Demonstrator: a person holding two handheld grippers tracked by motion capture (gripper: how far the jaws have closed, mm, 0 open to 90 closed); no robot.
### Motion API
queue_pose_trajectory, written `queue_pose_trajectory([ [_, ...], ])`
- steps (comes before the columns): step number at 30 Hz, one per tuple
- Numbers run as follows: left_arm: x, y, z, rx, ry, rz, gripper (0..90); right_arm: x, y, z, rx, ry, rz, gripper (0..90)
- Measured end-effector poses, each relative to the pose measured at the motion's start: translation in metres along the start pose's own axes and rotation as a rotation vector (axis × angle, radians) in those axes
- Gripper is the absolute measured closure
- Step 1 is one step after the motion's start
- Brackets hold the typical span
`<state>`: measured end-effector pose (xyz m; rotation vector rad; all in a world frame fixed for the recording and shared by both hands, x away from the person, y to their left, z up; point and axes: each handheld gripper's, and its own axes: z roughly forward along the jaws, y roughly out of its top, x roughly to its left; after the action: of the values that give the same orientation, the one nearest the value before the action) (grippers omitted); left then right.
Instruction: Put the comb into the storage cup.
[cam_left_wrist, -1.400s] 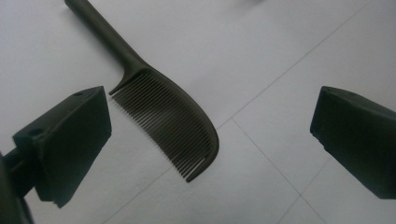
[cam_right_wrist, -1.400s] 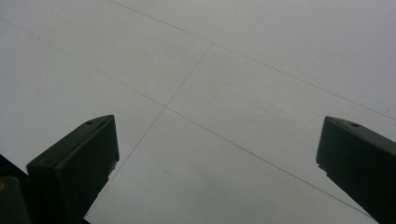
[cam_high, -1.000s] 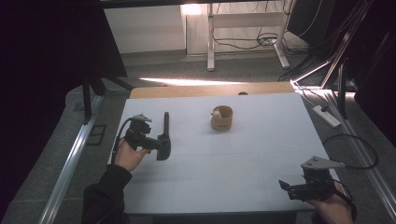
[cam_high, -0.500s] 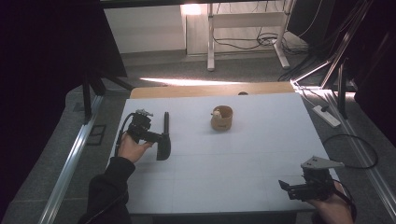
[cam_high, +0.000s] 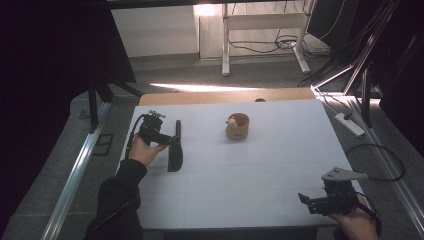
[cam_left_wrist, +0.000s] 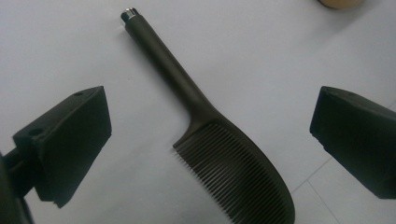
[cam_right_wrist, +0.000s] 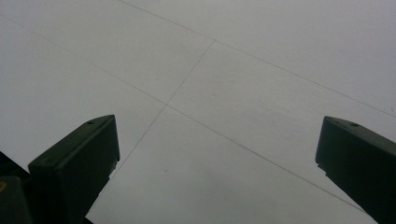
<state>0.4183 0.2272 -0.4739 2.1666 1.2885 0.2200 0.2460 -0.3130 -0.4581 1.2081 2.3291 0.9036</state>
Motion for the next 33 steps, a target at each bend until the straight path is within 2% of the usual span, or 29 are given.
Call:
queue_pose_trajectory([
  [10, 0.007, 0.013, 0.004, 0.016, 0.016, -0.009, 0.0, 0.000, 0.000, 0.000, 0.005, 0.001, -0.005, 0.3],
  [15, 0.007, 0.019, 0.007, 0.035, 0.032, 0.015, 0.7, 0.001, 0.000, 0.001, 0.006, 0.004, -0.011, 0.5],
  [19, 0.007, 0.021, 0.008, 0.047, 0.052, 0.036, 5.3, 0.001, 0.000, 0.001, 0.009, 0.003, -0.014, 0.5],
  [22, 0.009, 0.023, 0.010, 0.049, 0.052, 0.043, 13.5, 0.001, 0.000, 0.001, 0.010, 0.002, -0.015, 0.6],
  [26, 0.012, 0.024, 0.013, 0.058, 0.038, 0.036, 32.5, 0.001, 0.000, 0.001, 0.011, 0.003, -0.016, 0.7],
  [30, 0.016, 0.025, 0.018, 0.062, 0.037, -0.019, 51.1, 0.002, 0.000, 0.001, 0.012, 0.004, -0.019, 1.0],
  [33, 0.018, 0.025, 0.021, 0.072, 0.041, -0.048, 68.7, 0.002, 0.000, 0.001, 0.013, 0.005, -0.021, 1.0],
])
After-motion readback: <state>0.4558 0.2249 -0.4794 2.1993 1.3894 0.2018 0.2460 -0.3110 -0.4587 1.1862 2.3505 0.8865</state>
